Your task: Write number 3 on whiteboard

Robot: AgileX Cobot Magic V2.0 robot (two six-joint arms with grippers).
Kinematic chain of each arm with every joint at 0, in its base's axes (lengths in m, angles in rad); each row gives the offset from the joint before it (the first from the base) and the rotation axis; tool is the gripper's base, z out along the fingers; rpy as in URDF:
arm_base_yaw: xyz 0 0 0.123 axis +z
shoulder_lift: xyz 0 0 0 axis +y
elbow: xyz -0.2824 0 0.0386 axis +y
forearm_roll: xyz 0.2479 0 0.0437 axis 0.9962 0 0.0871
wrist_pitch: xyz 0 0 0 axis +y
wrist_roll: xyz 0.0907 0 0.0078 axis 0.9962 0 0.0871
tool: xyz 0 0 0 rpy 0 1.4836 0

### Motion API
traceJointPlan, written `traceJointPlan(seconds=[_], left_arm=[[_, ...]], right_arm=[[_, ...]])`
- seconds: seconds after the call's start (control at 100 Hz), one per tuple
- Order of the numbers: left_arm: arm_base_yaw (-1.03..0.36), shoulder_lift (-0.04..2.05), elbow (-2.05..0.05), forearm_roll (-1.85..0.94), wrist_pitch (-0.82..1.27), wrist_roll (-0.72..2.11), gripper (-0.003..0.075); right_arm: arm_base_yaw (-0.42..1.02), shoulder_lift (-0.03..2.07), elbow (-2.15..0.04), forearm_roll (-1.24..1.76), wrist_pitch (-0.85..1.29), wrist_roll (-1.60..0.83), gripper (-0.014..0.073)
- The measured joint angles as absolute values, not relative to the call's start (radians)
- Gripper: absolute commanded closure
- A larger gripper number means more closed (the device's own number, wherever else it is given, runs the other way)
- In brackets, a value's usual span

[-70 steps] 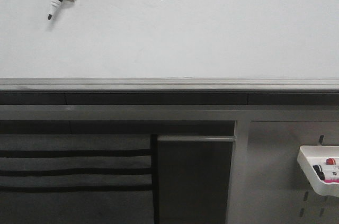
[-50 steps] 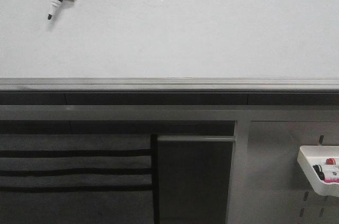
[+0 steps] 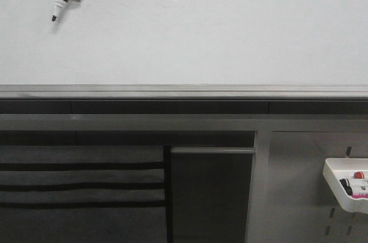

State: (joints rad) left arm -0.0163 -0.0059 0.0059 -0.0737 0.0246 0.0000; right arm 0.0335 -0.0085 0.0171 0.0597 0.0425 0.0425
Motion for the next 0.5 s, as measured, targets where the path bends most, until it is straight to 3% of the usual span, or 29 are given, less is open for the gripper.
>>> traceJointPlan(seconds=[0.5], left_arm=[[-0.016,-0.006,0.006,-0.074,0.025,0.000,0.0738]], right_arm=[[0.034,-0.009,0.017,0.060,0.023,0.042,0.0668]])
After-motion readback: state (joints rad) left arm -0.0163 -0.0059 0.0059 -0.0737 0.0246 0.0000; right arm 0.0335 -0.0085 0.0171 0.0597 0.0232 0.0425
